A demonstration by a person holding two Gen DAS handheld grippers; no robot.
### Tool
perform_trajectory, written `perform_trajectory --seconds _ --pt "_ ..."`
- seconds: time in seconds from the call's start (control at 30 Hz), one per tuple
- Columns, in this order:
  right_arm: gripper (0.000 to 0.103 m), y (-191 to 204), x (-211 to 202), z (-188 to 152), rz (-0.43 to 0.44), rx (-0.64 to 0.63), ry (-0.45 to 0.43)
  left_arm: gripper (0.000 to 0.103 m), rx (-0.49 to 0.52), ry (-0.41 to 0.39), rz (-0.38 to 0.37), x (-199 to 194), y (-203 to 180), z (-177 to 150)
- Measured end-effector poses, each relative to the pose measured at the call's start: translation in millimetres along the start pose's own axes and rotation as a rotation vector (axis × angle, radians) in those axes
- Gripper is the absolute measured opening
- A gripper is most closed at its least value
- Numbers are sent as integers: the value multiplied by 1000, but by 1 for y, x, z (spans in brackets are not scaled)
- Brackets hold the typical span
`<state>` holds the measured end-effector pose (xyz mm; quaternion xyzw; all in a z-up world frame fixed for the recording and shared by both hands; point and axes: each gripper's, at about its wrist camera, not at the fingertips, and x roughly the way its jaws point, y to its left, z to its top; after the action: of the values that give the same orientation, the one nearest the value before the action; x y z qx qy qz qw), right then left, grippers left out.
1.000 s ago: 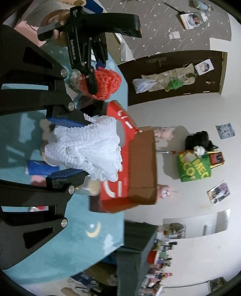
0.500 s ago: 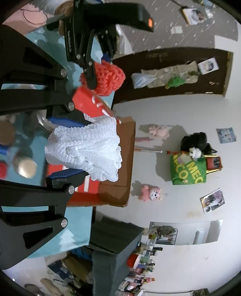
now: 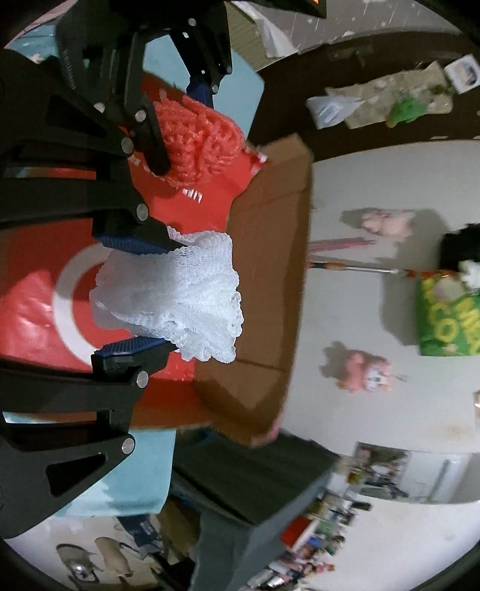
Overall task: Organize soft objects
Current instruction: 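Carry the red net with the left tool into the box while the right tool carries the white puff there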
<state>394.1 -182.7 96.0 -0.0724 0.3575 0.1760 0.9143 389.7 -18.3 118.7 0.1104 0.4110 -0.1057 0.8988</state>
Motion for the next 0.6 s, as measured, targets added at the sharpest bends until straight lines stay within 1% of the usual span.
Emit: perform_trajectory --seconds 0.1,0.17,0.27,0.3,0.43,0.6 --pt "37 -2 32 11 -18 5 54 48 -33 18 -18 23 9 9" --pt "37 -4 50 16 -14 15 83 48 -51 35 -30 36 14 13" --pt "37 -5 68 21 -18 27 110 49 -70 58 -23 51 18 13" --pt "38 -6 74 23 -9 38 116 49 -78 62 -18 56 20 14" --pt "38 -10 92 26 -20 52 141 50 -99 86 -14 73 25 18" --pt "40 -10 102 26 -24 44 146 50 -107 116 -6 89 22 17"
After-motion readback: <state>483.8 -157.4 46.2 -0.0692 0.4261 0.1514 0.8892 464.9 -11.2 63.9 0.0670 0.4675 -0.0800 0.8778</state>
